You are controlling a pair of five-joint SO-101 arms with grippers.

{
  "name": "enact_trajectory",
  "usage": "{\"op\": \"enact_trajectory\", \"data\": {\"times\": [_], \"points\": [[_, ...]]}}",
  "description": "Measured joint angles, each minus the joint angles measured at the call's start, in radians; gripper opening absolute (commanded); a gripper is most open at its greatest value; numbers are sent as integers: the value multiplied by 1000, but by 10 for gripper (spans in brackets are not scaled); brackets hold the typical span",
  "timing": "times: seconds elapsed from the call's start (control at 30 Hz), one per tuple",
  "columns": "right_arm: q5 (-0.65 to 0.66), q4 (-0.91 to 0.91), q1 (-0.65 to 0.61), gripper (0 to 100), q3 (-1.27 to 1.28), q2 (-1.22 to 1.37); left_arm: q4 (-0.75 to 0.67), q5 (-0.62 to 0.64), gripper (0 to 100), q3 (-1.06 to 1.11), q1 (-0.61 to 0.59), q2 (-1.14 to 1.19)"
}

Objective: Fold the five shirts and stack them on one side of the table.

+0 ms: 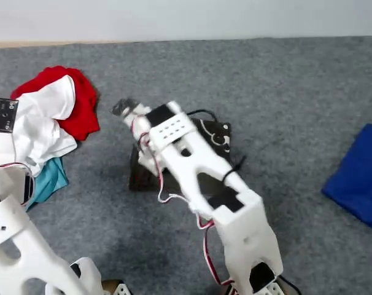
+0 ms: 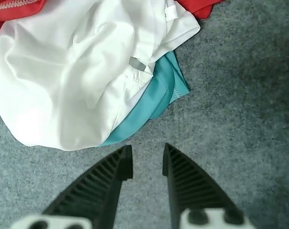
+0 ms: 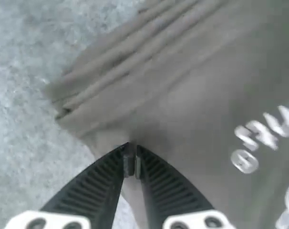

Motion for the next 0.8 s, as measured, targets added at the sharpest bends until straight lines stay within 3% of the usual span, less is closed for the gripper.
{"op": "enact_trajectory", "data": {"times": [0.23,0.4,0.67,0.8], "points": [[0,-15,-97,9,-29,78,0,0,115,0,0,0],[0,92,-112,9,-192,78,-3,0,115,0,0,0],[-15,288,-26,9,-442,72,-3,0,115,3,0,0],[-161,288,77,11,-463,48,-3,2,115,3,0,0]]}}
